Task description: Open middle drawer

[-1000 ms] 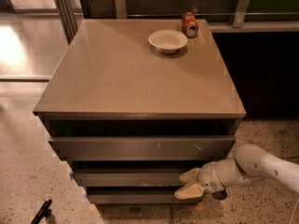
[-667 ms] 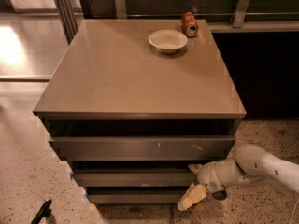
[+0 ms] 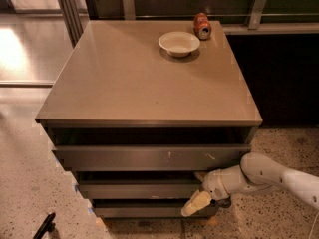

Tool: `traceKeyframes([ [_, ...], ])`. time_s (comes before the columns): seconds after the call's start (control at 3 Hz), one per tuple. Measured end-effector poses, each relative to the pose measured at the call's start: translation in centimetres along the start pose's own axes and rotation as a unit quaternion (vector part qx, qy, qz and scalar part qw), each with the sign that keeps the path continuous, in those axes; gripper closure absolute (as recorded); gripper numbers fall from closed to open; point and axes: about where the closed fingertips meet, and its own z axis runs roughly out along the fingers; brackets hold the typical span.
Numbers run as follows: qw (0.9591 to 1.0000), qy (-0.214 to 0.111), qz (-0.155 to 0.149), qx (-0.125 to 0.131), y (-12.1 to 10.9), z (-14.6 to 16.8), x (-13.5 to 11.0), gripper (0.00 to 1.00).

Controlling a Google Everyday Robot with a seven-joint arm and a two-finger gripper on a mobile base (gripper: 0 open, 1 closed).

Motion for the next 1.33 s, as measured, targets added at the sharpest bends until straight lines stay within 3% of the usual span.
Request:
traceKeyframes([
  [0.33, 1.0, 0.0, 0.0, -0.001, 0.0, 0.0, 0.0, 0.0],
  [0.67, 0.9997, -0.001, 0.006, -0.022, 1.8, -1.3, 1.2, 0.0],
  [1.33, 0.9994, -0.032, 0.002, -0.012, 1.3, -2.4, -0.2, 0.0],
])
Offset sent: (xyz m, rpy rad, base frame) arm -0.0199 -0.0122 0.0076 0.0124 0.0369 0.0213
